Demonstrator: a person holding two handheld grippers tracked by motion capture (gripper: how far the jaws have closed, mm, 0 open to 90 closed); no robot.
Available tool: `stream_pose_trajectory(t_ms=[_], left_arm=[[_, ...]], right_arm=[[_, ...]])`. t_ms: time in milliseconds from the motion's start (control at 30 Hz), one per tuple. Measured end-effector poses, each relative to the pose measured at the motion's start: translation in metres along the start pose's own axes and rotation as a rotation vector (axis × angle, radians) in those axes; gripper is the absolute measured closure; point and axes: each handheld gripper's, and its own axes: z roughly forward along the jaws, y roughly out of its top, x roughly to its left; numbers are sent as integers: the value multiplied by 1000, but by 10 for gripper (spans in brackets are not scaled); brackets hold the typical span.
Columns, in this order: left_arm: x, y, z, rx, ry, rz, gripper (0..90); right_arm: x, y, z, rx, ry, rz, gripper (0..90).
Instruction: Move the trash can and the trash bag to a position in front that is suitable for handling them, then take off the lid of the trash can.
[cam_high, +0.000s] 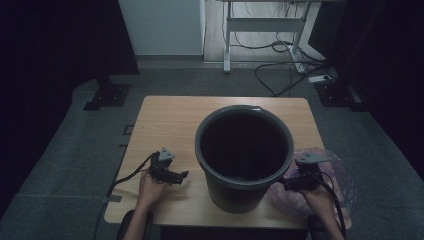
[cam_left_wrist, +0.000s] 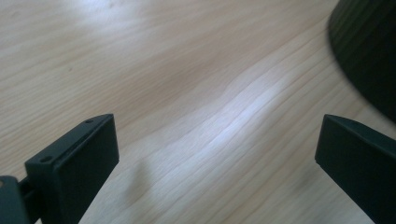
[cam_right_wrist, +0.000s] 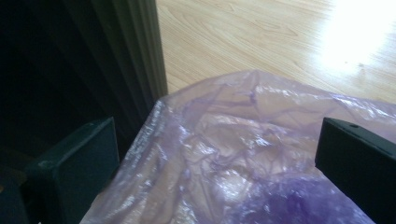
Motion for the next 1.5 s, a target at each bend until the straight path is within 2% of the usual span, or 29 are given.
stream_pose_trajectory(t_ms=[100, 167, 233, 333, 467, 567, 700, 767, 1000, 1067, 1133, 1200, 1267, 1400, 1500], left_arm=[[3, -6, 5, 31, 10, -1, 0], [3, -7, 8, 60, 38, 30, 0], [2, -9, 10, 71, 43, 34, 0], [1, -9, 12, 66, 34, 28, 0], [0, -10, 13, 51, 22, 21, 0], [0, -10, 14, 48, 14, 23, 0], [0, -10, 14, 51, 15, 19, 0], [1, -9, 14, 72, 8, 9, 0], [5, -6, 7, 148, 7, 20, 0], [6, -4, 3, 135, -3, 6, 0], [8, 0, -3, 110, -32, -17, 0], [10, 4, -12, 88, -36, -27, 13], [12, 11, -20, 68, -43, -24, 9], [12, 25, -35, 21, -26, 8, 0], [12, 35, -46, -21, -27, 15, 0]], right_arm=[[-5, -4, -1, 9, -24, 7, 0], [-11, -8, -2, 14, -49, 11, 0], [-18, -15, -1, 22, -71, 18, 0], [-29, -26, 2, 30, -90, 47, 0], [-39, -37, 8, 46, -97, 59, 3], [-41, -42, 11, 70, -107, 55, 4], [-41, -44, 12, 70, -104, 57, 5], [-41, -44, 12, 71, -102, 55, 5], [-41, -45, 14, 83, -99, 55, 8], [-41, -45, 14, 86, -101, 53, 9], [-42, -45, 14, 87, -101, 51, 10], [-42, -46, 14, 88, -100, 50, 10], [-42, -46, 14, 91, -99, 51, 10], [-42, -47, 15, 100, -92, 49, 11], [-42, -48, 16, 105, -87, 50, 10]])
